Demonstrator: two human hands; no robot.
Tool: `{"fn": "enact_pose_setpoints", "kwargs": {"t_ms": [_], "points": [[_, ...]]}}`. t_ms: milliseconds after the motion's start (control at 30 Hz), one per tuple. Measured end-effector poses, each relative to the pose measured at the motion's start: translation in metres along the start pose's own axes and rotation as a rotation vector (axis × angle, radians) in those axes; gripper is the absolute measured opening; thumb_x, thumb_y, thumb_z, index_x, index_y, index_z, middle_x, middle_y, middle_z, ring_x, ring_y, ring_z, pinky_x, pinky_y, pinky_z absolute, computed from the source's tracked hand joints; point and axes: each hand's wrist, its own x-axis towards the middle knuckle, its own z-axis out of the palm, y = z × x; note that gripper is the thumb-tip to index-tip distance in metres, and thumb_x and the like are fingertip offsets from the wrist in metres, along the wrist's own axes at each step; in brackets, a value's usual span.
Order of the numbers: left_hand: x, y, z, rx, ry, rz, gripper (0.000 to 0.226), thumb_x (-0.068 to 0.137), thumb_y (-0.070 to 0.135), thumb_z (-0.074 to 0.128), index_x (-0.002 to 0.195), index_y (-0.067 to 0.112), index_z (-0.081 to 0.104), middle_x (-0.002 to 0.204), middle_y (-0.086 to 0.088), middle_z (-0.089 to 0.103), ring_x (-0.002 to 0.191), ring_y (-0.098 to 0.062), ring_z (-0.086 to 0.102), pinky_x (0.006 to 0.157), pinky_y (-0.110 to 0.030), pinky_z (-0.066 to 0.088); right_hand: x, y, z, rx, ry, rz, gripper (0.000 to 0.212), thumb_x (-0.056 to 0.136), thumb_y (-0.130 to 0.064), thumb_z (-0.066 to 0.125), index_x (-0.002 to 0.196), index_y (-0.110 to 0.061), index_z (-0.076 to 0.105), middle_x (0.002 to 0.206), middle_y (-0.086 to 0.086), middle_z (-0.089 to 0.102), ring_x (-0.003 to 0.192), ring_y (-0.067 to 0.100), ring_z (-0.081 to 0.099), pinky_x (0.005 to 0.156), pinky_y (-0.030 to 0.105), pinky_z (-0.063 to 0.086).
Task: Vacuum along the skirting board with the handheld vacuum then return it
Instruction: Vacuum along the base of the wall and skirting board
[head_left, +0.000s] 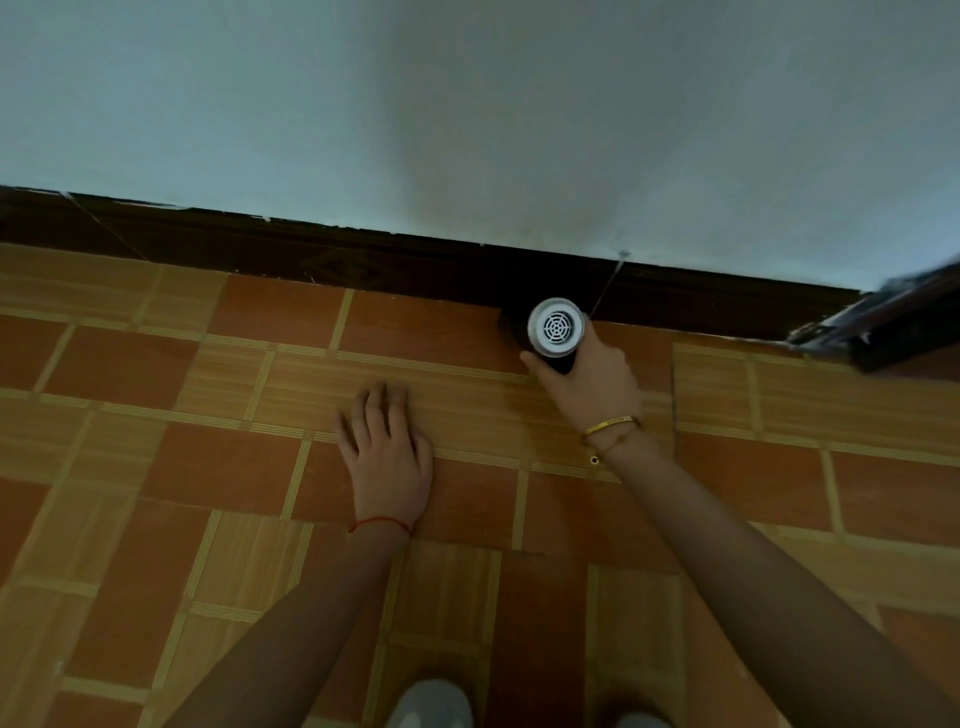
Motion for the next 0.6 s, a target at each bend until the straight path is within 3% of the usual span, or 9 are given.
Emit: {"fn": "enact_pose_setpoints", "kwargs": {"t_ms": [200, 367, 600], "points": [[-0.001, 0.004, 0.001, -0.002, -0.001, 0.111, 0.050, 0.092, 0.025, 0.033, 0.139, 0.013, 0.047, 0.143, -0.013, 0.048, 0.137, -0.032, 0.037, 0.117, -0.063, 0.020, -0.003, 0.038, -0.035, 0.009, 0.118, 0.151, 0.064, 0.077, -0.049, 0.071, 0.128, -0.015, 0.051, 0.110, 0.008, 0.069, 0.100, 0.026, 0.065, 0.074, 0.028, 0.048], [-0.003, 0.026, 0.002, -0.074, 0.007, 0.179, 0.046, 0.090, 0.022, 0.036, 0.132, 0.013, 0.053, 0.138, -0.011, 0.051, 0.133, -0.031, 0.040, 0.116, -0.061, 0.022, -0.014, 0.069, -0.060, -0.007, 0.231, 0.289, 0.070, 0.078, -0.048, 0.070, 0.135, -0.016, 0.046, 0.111, 0.011, 0.068, 0.101, 0.030, 0.064, 0.072, 0.029, 0.045], [-0.005, 0.080, 0.010, -0.151, -0.100, 0.358, 0.047, 0.091, 0.024, 0.035, 0.133, 0.014, 0.053, 0.142, -0.010, 0.048, 0.136, -0.030, 0.039, 0.115, -0.059, 0.026, -0.012, 0.085, -0.074, -0.013, 0.112, 0.243, 0.064, 0.077, -0.051, 0.070, 0.125, -0.013, 0.052, 0.107, 0.009, 0.069, 0.097, 0.025, 0.065, 0.071, 0.029, 0.049]]}}
